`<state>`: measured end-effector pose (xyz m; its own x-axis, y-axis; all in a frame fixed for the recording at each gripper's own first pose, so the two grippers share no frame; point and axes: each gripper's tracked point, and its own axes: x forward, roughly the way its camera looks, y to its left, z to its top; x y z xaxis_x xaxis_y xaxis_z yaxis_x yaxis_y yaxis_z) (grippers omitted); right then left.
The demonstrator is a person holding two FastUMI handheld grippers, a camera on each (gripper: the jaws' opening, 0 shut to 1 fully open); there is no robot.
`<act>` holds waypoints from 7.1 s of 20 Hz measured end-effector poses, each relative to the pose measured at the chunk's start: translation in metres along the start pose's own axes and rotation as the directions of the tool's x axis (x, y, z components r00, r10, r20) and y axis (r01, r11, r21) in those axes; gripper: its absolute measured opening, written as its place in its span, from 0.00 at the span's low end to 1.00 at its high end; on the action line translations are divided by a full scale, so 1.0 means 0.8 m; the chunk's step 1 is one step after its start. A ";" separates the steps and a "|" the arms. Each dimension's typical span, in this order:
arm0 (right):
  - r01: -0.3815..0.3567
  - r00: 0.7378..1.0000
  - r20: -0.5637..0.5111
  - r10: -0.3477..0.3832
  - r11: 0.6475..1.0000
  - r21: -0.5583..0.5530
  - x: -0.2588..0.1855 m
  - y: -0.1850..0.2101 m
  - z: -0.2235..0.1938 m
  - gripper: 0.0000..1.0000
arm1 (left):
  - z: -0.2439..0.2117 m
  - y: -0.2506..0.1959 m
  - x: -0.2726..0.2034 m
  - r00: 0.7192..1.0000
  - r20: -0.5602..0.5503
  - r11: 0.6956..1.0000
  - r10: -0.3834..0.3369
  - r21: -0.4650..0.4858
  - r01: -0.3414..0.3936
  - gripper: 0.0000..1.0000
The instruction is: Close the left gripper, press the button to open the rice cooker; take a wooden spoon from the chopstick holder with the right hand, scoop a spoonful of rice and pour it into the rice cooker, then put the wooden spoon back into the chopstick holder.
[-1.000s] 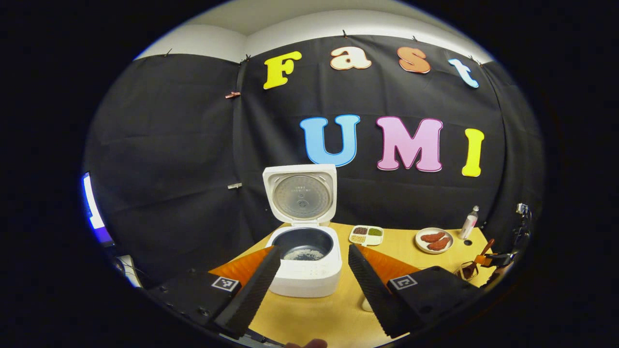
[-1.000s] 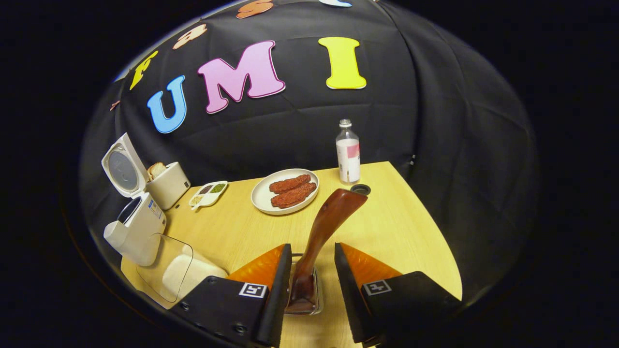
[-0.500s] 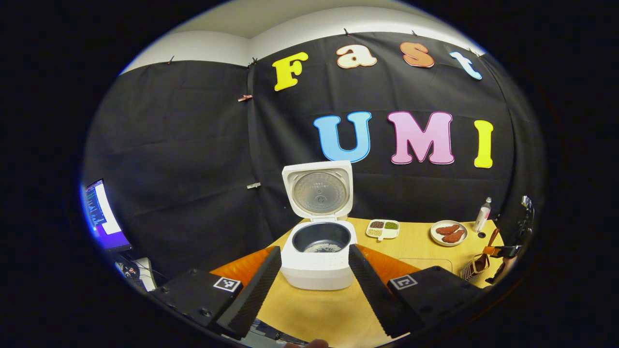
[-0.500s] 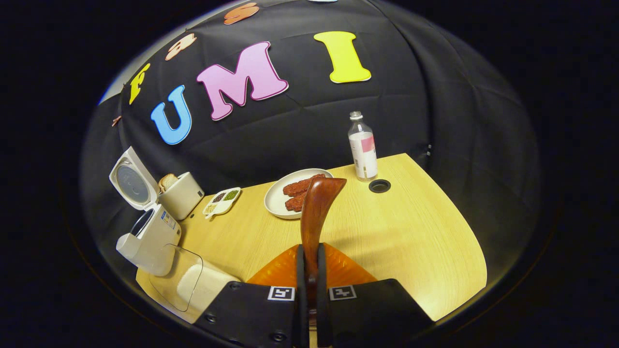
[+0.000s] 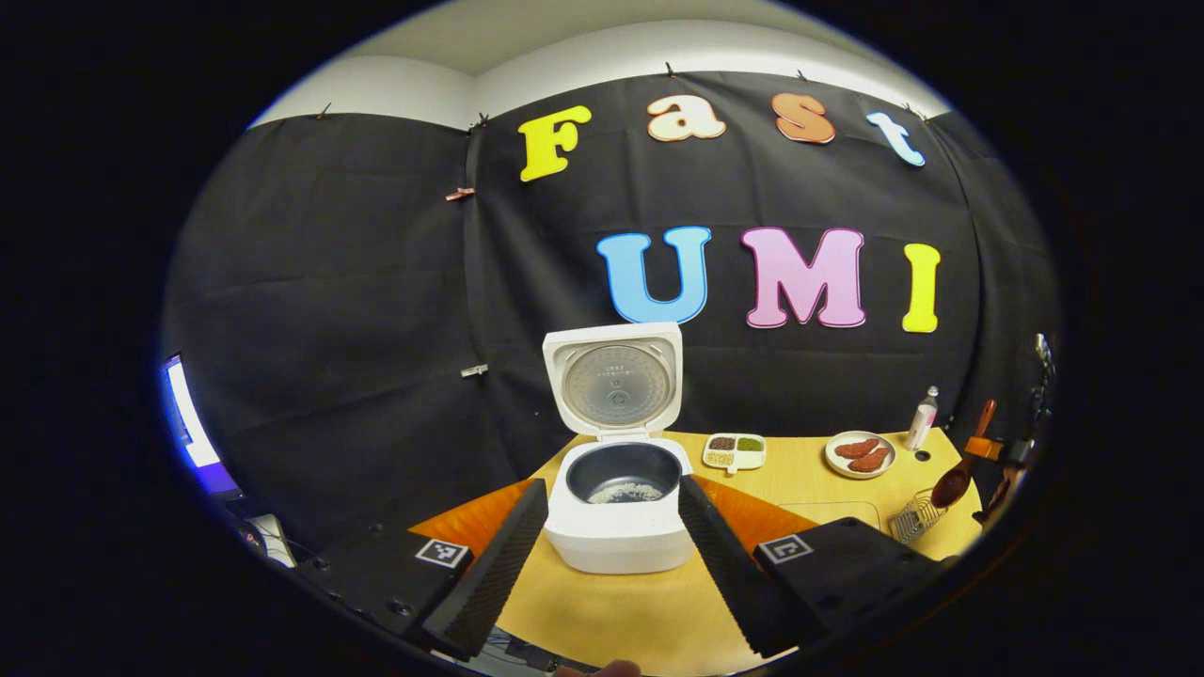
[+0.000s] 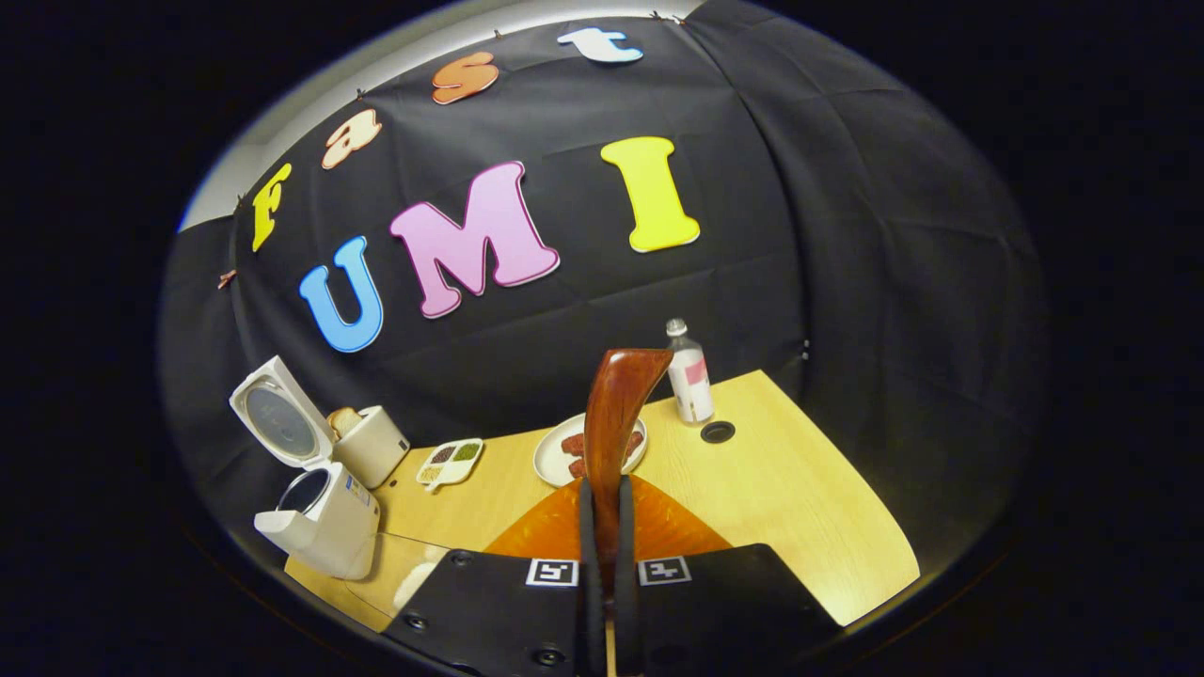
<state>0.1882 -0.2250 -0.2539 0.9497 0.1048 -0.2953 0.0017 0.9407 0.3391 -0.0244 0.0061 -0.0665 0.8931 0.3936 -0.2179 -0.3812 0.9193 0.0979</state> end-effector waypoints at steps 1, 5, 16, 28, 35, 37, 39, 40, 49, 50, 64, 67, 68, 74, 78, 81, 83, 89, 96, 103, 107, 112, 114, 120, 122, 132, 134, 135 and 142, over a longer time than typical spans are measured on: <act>0.008 1.000 0.019 -0.008 1.000 0.003 -0.012 0.012 0.010 0.08 | 0.001 0.007 0.004 1.000 0.007 1.000 -0.022 0.000 0.022 0.96; -0.004 0.997 0.076 0.006 0.999 -0.032 -0.058 0.095 0.029 0.08 | -0.005 0.028 0.024 0.993 0.017 0.993 -0.117 -0.005 0.117 0.96; 0.039 0.999 0.033 -0.030 0.942 -0.332 -0.014 0.264 -0.090 0.08 | -0.025 0.078 0.068 0.964 0.032 0.964 -0.264 -0.011 0.264 0.96; 0.016 0.988 -0.127 -0.091 0.866 -0.499 0.021 0.228 -0.222 0.09 | -0.069 0.102 0.096 0.958 -0.052 0.959 -0.283 -0.045 0.281 0.96; 0.117 0.975 -0.110 -0.194 0.865 -0.487 -0.026 0.230 -0.228 0.09 | -0.071 0.108 0.107 0.957 -0.050 0.956 -0.285 -0.086 0.281 0.96; 0.196 0.962 -0.086 -0.258 0.878 -0.437 -0.027 0.227 -0.227 0.09 | -0.069 0.111 0.106 0.958 -0.045 0.956 -0.284 -0.093 0.279 0.96; 0.255 0.951 -0.077 -0.300 0.898 -0.358 -0.028 0.228 -0.230 0.08 | -0.068 0.114 0.105 0.959 -0.040 0.957 -0.280 -0.087 0.276 0.95; 0.273 0.947 -0.083 -0.309 0.915 -0.296 -0.026 0.230 -0.233 0.08 | -0.066 0.115 0.105 0.960 -0.037 0.958 -0.279 -0.084 0.275 0.94; 0.337 0.939 -0.190 -0.288 0.881 0.333 0.003 0.222 -0.250 0.08 | -0.066 0.140 0.093 0.969 -0.024 0.967 -0.247 -0.074 0.245 0.94; 0.326 0.943 -0.195 -0.269 0.862 0.388 0.005 0.220 -0.249 0.08 | -0.065 0.142 0.092 0.970 -0.021 0.968 -0.243 -0.069 0.241 0.94; 0.221 0.975 -0.179 -0.131 0.651 0.726 -0.040 0.215 -0.199 0.08 | -0.062 0.151 0.057 0.972 0.003 0.970 -0.233 -0.074 0.233 0.94; 0.178 0.984 -0.156 -0.091 0.621 0.763 -0.052 0.231 -0.169 0.08 | -0.064 0.150 0.049 0.970 0.006 0.967 -0.241 -0.078 0.241 0.94; 0.161 0.986 -0.145 -0.077 0.610 0.776 -0.054 0.242 -0.158 0.08 | -0.065 0.147 0.046 0.969 0.007 0.966 -0.247 -0.079 0.247 0.94; 0.045 0.997 -0.075 0.028 0.567 0.823 -0.049 0.336 -0.087 0.08 | -0.078 0.150 0.040 0.967 -0.003 0.963 -0.254 -0.095 0.253 0.94; -0.017 0.994 -0.050 0.101 0.570 0.822 -0.033 0.420 -0.061 0.08 | -0.087 0.161 0.039 0.972 -0.012 0.967 -0.234 -0.107 0.231 0.94; -0.070 0.989 -0.030 0.147 0.627 0.775 -0.020 0.487 -0.048 0.08 | -0.091 0.169 0.037 0.975 -0.013 0.969 -0.221 -0.113 0.218 0.94; -0.090 0.987 -0.022 0.161 0.654 0.751 -0.009 0.526 -0.045 0.08 | -0.095 0.174 0.038 0.976 -0.017 0.970 -0.215 -0.121 0.212 0.94; -0.116 0.986 -0.022 0.166 0.773 0.624 0.036 0.607 -0.066 0.08 | -0.102 0.192 0.045 0.980 -0.027 0.971 -0.199 -0.138 0.193 0.94; -0.070 0.990 -0.085 0.110 0.925 0.374 0.100 0.635 -0.150 0.08 | -0.115 0.217 0.071 0.981 -0.051 0.970 -0.188 -0.165 0.178 0.94; -0.150 0.985 -0.086 0.152 0.988 0.029 0.131 0.683 -0.179 0.08 | -0.130 0.231 0.086 0.980 -0.070 0.970 -0.184 -0.175 0.169 0.95; -0.209 0.977 -0.082 0.198 0.964 -0.163 0.135 0.709 -0.189 0.08 | -0.138 0.233 0.089 0.980 -0.086 0.970 -0.177 -0.187 0.159 0.95; -0.277 0.959 -0.065 0.274 0.873 -0.403 0.124 0.739 -0.193 0.08 | -0.143 0.243 0.087 0.982 -0.091 0.971 -0.163 -0.193 0.143 0.95; -0.301 0.947 -0.053 0.317 0.818 -0.490 0.115 0.753 -0.191 0.08 | -0.143 0.245 0.090 0.983 -0.090 0.971 -0.160 -0.192 0.141 0.94; -0.302 0.888 -0.015 0.459 0.560 -0.771 0.073 0.787 -0.185 0.08 | -0.143 0.245 0.086 0.984 -0.082 0.970 -0.159 -0.200 0.140 0.95; -0.305 0.860 -0.023 0.510 0.477 -0.824 0.057 0.803 -0.189 0.08 | -0.141 0.241 0.084 0.983 -0.081 0.969 -0.164 -0.197 0.146 0.95; -0.418 0.900 -0.110 0.421 0.765 -0.490 0.075 0.777 -0.193 0.08 | -0.141 0.235 0.062 0.985 -0.079 0.973 -0.155 -0.182 0.139 0.94; -0.391 0.920 -0.143 0.365 0.885 -0.252 0.079 0.755 -0.192 0.08 | -0.138 0.234 0.055 0.986 -0.077 0.975 -0.150 -0.179 0.135 0.95; -0.367 0.926 -0.155 0.345 0.919 -0.145 0.080 0.745 -0.191 0.08 | -0.137 0.232 0.051 0.986 -0.075 0.975 -0.149 -0.176 0.134 0.95; -0.305 0.935 -0.106 0.338 0.921 0.241 0.064 0.682 -0.124 0.08 | -0.121 0.197 0.038 0.981 -0.059 0.973 -0.184 -0.152 0.174 0.95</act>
<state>0.2064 0.3260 -0.1728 0.8553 0.4501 -0.2566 -0.2131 0.7571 0.6175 -0.0807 0.1634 -0.1519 0.9325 0.2171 -0.2887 -0.2521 0.9635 -0.0899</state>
